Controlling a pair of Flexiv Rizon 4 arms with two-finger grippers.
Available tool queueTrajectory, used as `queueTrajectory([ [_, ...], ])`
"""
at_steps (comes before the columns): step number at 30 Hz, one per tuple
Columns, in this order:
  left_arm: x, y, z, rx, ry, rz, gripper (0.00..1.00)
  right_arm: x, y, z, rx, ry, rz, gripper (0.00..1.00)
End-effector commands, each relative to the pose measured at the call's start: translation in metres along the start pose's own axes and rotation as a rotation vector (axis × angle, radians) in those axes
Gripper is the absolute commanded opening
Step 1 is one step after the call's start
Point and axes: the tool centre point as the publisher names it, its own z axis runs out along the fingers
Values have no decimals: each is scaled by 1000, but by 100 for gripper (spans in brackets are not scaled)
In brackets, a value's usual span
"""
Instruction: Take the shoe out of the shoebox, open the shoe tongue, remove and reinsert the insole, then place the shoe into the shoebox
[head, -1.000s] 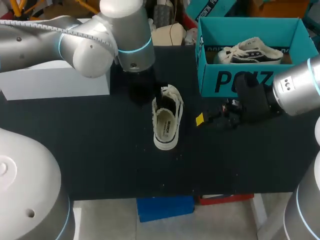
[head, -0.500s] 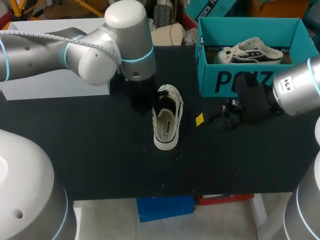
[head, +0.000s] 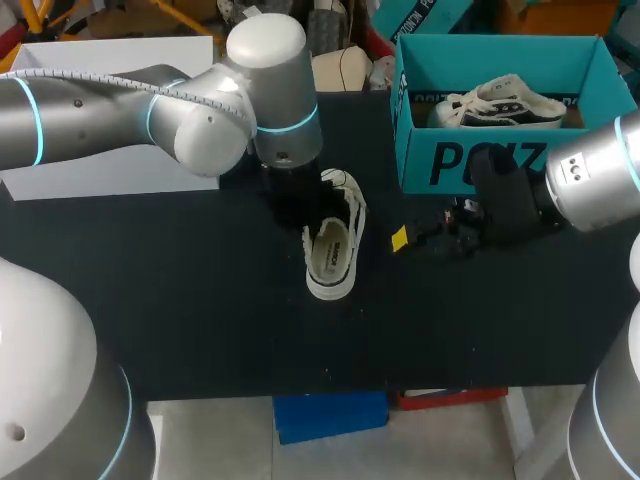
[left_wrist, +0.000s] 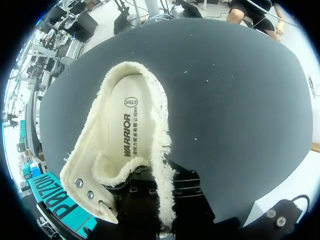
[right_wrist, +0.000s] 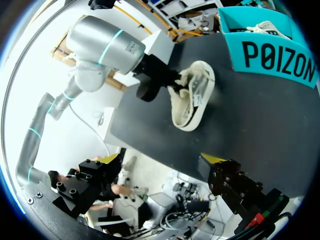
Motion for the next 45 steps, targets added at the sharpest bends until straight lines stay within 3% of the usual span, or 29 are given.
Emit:
queueTrajectory([
  [1, -1, 2, 2, 7, 6, 4, 0, 0, 0, 0, 2, -1, 0, 100],
  [5, -4, 0, -10, 7, -24, 4, 0, 0, 0, 0, 2, -1, 0, 100],
  [9, -10, -1, -36, -15, -45, 16, 0, 0, 0, 0, 2, -1, 0, 100],
  [18, -22, 0, -129, -76, -121, -14, 0, 0, 0, 0, 2, -1, 0, 100],
  [25, -27, 4, -204, -186, -148, -65, 0, 0, 0, 0, 2, -1, 0, 100],
  [30, -25, 2, -238, -202, -172, -130, 0, 0, 0, 0, 2, -1, 0, 100],
  [31, -23, 2, -243, -185, -183, -186, 0, 0, 0, 0, 2, -1, 0, 100],
  [35, 2, 10, -259, -236, -270, -405, 0, 0, 0, 0, 2, -1, 0, 100],
  [45, 116, 19, -278, -339, -309, -774, 0, 0, 0, 0, 2, -1, 0, 100],
])
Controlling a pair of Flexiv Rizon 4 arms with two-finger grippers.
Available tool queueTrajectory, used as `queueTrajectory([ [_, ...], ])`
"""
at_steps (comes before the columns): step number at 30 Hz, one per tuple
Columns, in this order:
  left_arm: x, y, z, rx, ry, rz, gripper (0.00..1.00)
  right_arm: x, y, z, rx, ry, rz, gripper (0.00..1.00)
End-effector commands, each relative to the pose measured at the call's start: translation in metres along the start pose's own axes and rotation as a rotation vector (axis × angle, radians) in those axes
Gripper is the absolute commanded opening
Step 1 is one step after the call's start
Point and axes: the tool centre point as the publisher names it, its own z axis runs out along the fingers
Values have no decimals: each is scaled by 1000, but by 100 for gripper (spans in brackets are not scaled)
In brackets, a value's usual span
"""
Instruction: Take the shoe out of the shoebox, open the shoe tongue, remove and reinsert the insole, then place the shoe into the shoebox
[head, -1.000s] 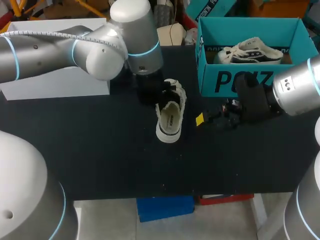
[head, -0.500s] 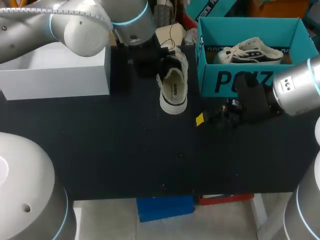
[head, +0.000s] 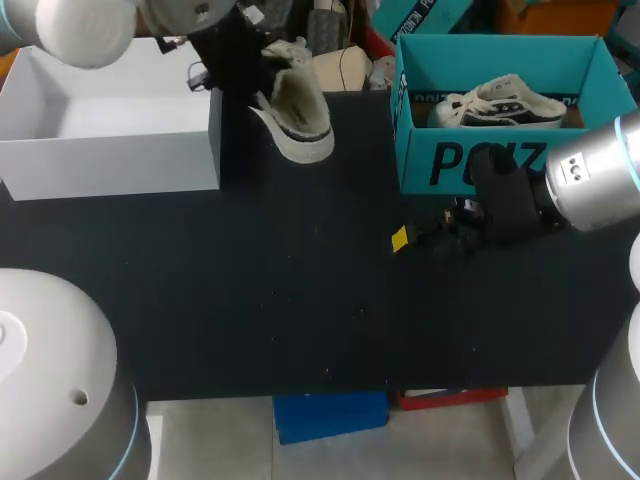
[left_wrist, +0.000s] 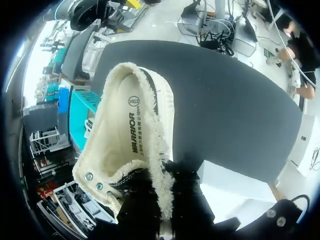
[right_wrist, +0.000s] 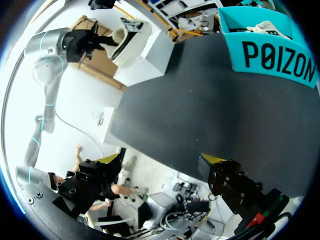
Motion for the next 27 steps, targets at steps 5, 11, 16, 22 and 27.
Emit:
queueTrajectory([
  [5, 70, 22, -40, -129, -70, -261, 0, 0, 0, 0, 2, -1, 0, 100],
  [11, 70, 22, -40, -129, -70, -261, 0, 0, 0, 0, 2, -1, 0, 100],
  [16, 70, 22, -40, -129, -70, -261, 0, 0, 0, 0, 2, -1, 0, 100],
  [22, 61, 21, -34, -139, -8, -335, 0, 0, 0, 0, 2, -1, 0, 100],
  [27, 62, 65, -21, -241, 59, -526, 0, 0, 0, 0, 2, -1, 0, 100],
])
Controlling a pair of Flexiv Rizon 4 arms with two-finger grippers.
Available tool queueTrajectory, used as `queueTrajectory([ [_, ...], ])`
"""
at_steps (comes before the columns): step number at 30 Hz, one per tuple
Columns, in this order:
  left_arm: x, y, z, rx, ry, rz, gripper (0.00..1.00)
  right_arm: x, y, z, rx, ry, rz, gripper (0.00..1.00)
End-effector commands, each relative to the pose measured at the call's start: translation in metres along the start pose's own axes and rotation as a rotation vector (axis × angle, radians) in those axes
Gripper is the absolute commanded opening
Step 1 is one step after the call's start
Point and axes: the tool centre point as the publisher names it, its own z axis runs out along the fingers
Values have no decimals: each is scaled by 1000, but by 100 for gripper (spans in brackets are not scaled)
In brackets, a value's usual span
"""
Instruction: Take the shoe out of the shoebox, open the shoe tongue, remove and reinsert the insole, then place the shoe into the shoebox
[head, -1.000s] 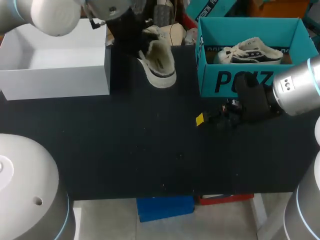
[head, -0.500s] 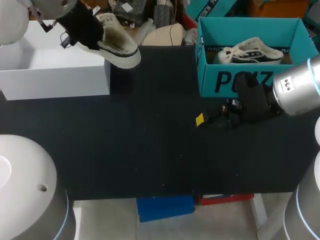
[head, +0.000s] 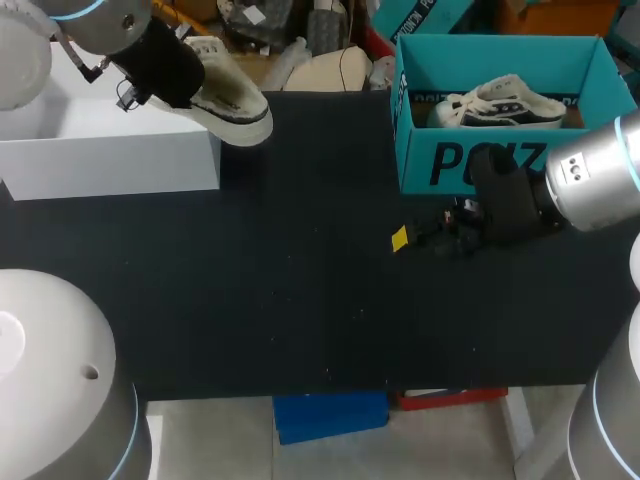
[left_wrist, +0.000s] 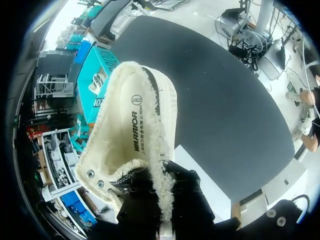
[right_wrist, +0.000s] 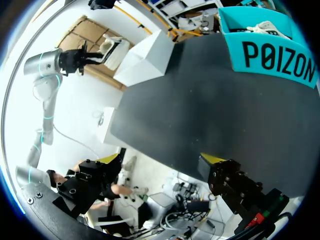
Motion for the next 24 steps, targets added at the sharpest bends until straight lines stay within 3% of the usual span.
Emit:
queueTrajectory([
  [1, -27, 30, 21, -115, 83, -161, 0, 0, 0, 0, 2, -1, 0, 100],
  [8, -27, 107, 39, -186, 125, -420, 0, 0, 0, 0, 2, -1, 0, 100],
  [14, -19, 156, 46, -222, 125, -563, 0, 0, 0, 0, 2, -1, 0, 100],
  [19, -7, 184, 55, -225, 141, -631, 0, 0, 0, 0, 2, -1, 0, 100],
  [24, 5, 195, 70, -229, 149, -633, 0, 0, 0, 0, 2, -1, 0, 100],
])
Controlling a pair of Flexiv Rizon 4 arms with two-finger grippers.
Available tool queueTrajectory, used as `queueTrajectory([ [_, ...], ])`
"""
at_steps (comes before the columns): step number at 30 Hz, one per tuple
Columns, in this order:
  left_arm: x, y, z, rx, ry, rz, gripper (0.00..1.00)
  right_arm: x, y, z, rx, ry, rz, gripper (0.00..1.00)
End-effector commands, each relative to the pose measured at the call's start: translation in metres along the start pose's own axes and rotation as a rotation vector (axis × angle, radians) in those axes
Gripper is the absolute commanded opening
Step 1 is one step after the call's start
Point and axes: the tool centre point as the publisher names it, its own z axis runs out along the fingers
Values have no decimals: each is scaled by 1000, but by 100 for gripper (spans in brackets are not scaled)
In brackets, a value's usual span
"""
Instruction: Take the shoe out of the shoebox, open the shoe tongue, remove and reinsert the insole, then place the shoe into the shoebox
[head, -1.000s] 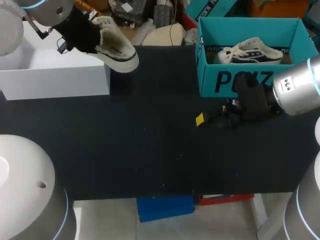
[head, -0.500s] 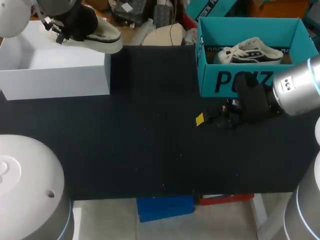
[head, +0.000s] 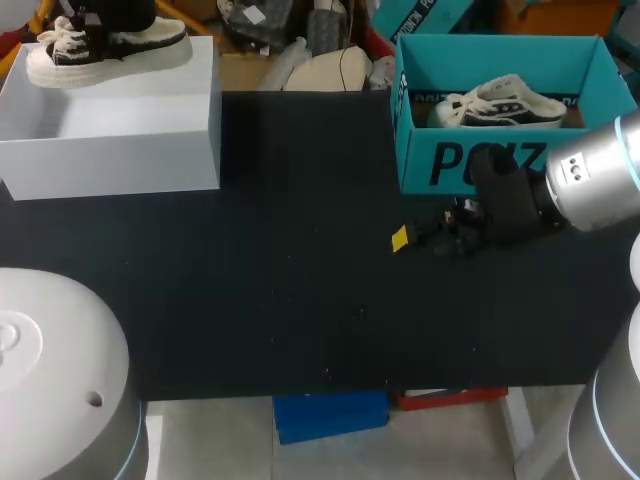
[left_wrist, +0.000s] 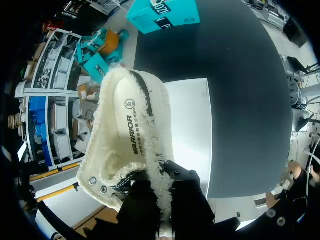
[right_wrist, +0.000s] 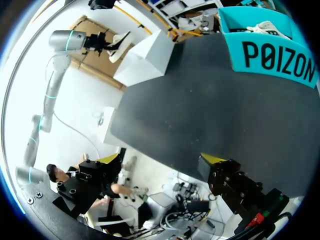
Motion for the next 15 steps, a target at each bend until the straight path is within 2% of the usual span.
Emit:
queueTrajectory([
  [1, -3, 6, 16, 7, 4, 12, 0, 0, 0, 0, 2, -1, 0, 100],
  [7, 1, 11, 37, -11, -2, 45, 0, 0, 0, 0, 2, -1, 0, 100],
  [15, 13, 13, 61, 3, 56, 41, 0, 0, 0, 0, 2, -1, 0, 100],
])
